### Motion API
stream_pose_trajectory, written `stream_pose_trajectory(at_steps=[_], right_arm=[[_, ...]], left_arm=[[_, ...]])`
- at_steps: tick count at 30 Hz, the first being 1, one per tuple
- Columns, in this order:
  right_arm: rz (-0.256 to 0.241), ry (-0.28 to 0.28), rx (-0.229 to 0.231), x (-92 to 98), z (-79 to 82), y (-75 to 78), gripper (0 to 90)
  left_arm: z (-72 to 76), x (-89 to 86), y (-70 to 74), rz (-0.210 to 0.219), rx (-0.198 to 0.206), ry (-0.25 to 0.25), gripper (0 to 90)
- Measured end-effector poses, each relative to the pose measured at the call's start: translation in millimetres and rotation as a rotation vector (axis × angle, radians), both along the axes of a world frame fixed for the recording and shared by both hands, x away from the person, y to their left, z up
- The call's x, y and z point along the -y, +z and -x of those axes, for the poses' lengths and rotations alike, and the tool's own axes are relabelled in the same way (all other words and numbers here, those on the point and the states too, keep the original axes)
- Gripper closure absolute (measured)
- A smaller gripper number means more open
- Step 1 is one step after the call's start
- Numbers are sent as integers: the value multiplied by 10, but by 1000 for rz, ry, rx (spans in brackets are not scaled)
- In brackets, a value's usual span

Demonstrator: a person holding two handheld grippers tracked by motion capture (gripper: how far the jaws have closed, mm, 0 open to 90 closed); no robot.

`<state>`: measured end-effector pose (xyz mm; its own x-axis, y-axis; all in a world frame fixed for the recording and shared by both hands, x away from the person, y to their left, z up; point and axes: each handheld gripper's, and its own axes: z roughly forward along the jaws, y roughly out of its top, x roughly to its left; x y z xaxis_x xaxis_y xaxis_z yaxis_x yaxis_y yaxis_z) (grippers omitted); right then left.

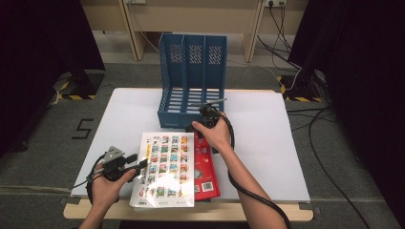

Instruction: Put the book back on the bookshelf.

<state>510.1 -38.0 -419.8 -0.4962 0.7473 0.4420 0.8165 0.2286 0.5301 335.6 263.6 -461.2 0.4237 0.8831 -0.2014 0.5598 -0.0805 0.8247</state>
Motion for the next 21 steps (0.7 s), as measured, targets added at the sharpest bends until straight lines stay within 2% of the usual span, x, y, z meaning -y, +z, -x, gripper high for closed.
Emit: stream_pose_trajectory(at_steps=[3,9,12,17,21], right_arm=[[4,-1,-22,-26,-30,-44,455],[19,5,-35,-27,-30,-100,453],[7,9,-37,-42,-24,-115,451],[9,33,-20,-103,27,-131,446],[22,17,-7,-122,59,-129,447]], left_arm=[[-13,35,-44,-3,-21,-23,468],[-26,52,-48,-16,-23,-33,471],[-38,60,-51,-23,-30,-38,473],[-38,72,-51,-35,-30,-42,474],[-29,95,-45,-51,-28,-45,497]])
